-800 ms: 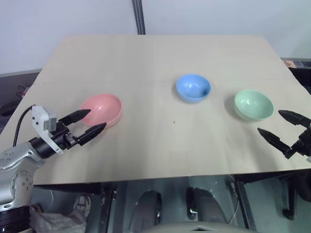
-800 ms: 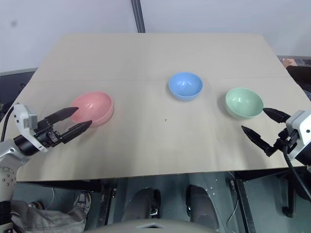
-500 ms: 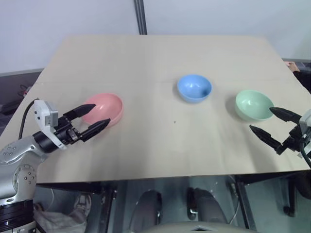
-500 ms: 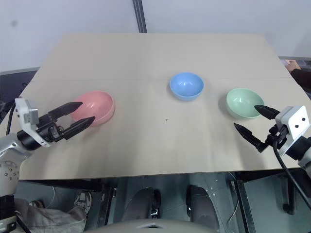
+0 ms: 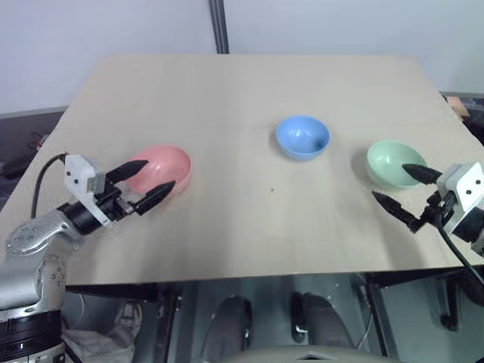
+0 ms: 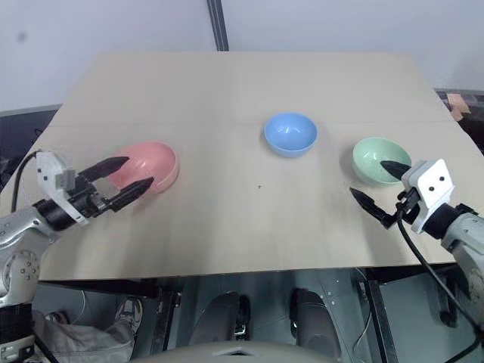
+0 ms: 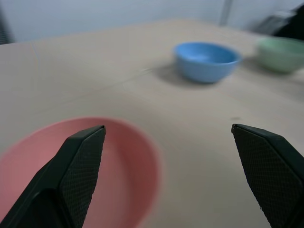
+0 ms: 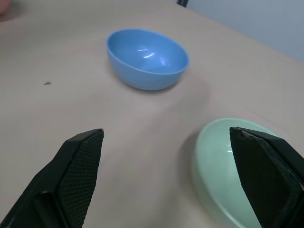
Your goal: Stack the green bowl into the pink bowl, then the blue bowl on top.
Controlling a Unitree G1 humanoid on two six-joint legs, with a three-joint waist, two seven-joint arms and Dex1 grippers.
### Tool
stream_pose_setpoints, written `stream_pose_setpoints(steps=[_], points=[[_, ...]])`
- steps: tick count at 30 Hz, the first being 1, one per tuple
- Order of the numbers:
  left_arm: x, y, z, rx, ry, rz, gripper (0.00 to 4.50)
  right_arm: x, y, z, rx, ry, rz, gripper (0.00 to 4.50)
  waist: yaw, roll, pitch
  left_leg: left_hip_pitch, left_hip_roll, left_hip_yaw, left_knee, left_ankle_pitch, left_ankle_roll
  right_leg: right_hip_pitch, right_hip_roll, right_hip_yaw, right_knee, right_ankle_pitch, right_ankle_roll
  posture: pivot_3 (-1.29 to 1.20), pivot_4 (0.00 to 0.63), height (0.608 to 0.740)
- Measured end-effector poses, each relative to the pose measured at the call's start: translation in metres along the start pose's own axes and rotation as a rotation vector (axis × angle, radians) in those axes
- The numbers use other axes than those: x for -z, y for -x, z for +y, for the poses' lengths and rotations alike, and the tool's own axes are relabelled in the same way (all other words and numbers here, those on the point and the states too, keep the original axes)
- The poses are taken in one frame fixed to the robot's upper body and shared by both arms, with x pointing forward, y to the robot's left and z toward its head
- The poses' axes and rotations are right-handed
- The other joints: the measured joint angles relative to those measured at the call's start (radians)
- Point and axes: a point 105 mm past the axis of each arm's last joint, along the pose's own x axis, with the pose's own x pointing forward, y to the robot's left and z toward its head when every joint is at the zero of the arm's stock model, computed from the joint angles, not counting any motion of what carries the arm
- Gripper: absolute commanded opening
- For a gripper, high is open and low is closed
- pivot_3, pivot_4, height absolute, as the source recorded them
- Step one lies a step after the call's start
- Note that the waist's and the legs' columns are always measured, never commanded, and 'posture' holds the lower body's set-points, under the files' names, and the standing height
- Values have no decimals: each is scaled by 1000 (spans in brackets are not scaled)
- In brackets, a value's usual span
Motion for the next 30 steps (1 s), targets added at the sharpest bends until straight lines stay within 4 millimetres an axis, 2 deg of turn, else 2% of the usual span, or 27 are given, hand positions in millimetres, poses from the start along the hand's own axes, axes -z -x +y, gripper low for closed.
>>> stream_pose_setpoints(steps=[1, 4, 10, 14, 17, 22, 28, 29, 30], points=[[6, -2, 5, -72, -37, 70, 4500, -2, -1, 5, -35, 1, -11, 4447, 0, 0, 0, 0, 0, 0, 0, 0, 0, 0, 0, 0, 0, 0, 0, 0, 150, 740], [8, -8, 7, -136, -96, 183, 4500, -9, -3, 18, -122, 27, -49, 4447, 0, -1, 0, 0, 1, -1, 0, 0, 0, 0, 0, 0, 0, 0, 0, 0, 150, 740], [4, -25, -22, -6, -269, 379, 4500, -22, -6, 52, -311, 69, -134, 4447, 0, -1, 0, 0, 1, 0, 0, 0, 0, 0, 0, 0, 0, 0, 0, 0, 150, 740], [9, -29, -28, 32, -296, 455, 4500, -27, -12, 64, -390, 54, -169, 4447, -2, -1, 0, 1, 0, 0, 0, 0, 0, 0, 1, 0, 0, 0, 0, 0, 150, 740], [5, -33, -29, 56, -329, 484, 4500, -40, -21, 68, -427, 39, -225, 4447, 0, -1, 1, 1, 0, 0, 0, 0, 0, 0, 1, 0, 1, 0, 0, 0, 150, 740], [-6, -36, -28, 68, -338, 475, 4500, -43, -28, 67, -430, -1, -243, 4447, 2, -1, 1, 0, -1, -1, 0, 0, 0, 0, 0, 0, 0, 0, 0, 0, 150, 740], [12, -34, -32, 90, -343, 585, 4500, -39, -29, 66, -422, -2, -227, 4447, 1, -1, 1, 0, -1, 0, 0, 0, 0, 0, 0, 0, 0, 0, 0, 0, 150, 740], [15, -34, -32, 87, -350, 598, 3975, -38, -29, 66, -418, -2, -225, 4500, 1, -1, 1, 0, -1, 0, 0, 0, 0, 0, 0, 0, 0, 0, 0, 0, 150, 740], [18, -34, -32, 81, -358, 613, 3665, -38, -29, 65, -414, -2, -223, 4500, 1, -1, 1, 0, -1, 0, 0, 0, 0, 0, 0, 0, 1, 0, 0, 0, 150, 740]])
